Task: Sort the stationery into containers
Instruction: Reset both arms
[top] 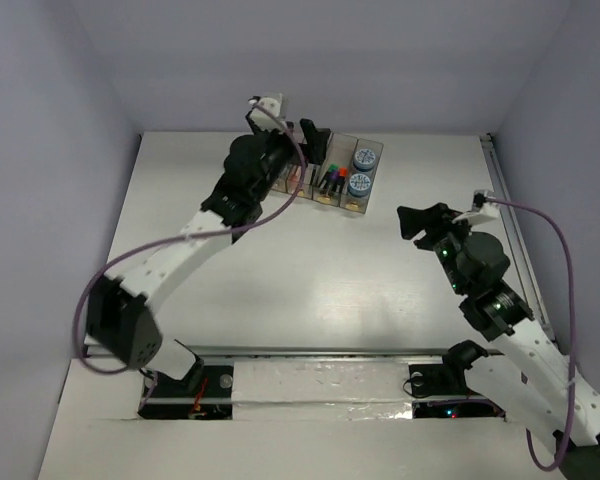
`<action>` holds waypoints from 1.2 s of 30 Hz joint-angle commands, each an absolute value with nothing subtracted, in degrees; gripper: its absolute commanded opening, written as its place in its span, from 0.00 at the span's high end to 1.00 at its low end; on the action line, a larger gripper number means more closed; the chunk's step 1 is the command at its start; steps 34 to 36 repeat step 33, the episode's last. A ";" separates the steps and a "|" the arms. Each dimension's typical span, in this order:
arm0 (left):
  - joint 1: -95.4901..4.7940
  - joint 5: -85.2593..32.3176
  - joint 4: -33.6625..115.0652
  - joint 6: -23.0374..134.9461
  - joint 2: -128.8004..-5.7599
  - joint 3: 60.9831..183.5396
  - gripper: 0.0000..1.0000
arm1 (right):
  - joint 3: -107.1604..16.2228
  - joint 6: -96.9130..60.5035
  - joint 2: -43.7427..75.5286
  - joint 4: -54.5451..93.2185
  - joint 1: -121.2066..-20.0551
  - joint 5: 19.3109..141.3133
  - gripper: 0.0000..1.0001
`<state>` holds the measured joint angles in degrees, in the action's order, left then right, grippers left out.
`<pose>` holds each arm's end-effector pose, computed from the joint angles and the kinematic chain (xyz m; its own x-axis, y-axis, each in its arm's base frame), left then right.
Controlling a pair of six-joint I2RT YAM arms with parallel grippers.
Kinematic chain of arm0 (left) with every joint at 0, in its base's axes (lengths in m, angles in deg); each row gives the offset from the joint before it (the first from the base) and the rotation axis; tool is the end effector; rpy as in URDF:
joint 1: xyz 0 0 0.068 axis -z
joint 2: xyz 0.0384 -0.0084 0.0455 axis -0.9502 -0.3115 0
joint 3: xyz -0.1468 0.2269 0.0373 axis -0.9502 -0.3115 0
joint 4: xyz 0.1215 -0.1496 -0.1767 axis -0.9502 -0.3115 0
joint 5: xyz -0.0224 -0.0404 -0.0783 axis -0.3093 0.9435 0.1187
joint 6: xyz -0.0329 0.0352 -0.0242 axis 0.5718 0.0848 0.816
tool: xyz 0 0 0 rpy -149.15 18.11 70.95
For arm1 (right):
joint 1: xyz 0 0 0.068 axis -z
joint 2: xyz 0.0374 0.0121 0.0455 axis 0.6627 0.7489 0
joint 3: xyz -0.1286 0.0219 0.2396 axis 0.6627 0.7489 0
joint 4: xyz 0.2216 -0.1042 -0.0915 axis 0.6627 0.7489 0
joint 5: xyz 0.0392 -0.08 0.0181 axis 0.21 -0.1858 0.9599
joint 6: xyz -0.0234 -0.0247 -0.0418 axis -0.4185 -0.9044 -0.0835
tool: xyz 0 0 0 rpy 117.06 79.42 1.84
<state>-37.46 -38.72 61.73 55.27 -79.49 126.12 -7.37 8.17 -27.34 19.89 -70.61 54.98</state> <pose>0.3053 -0.2060 0.4087 0.0663 -0.2739 -0.9595 0.5293 0.8248 -0.1989 0.1492 0.0706 0.3313 -0.1271 0.5262 -0.8408 -0.1536 0.8270 0.5408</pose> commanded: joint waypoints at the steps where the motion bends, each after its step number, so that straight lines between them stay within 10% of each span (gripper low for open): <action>1: -36.78 -43.96 68.12 60.88 -69.77 117.88 0.12 | -11.40 5.92 -31.52 20.67 -70.42 51.15 0.22; 4: -36.78 -46.94 68.57 67.39 -60.28 109.79 0.08 | -12.11 5.57 -33.89 21.81 -70.42 48.07 0.00; 20: -36.78 -54.85 39.92 67.84 -20.28 98.52 0.01 | -10.18 4.69 -44.27 31.39 -70.42 41.56 0.00; 36: -36.78 -53.72 39.31 66.26 -21.05 97.11 0.01 | -10.17 6.89 -40.23 32.10 -70.42 43.40 0.00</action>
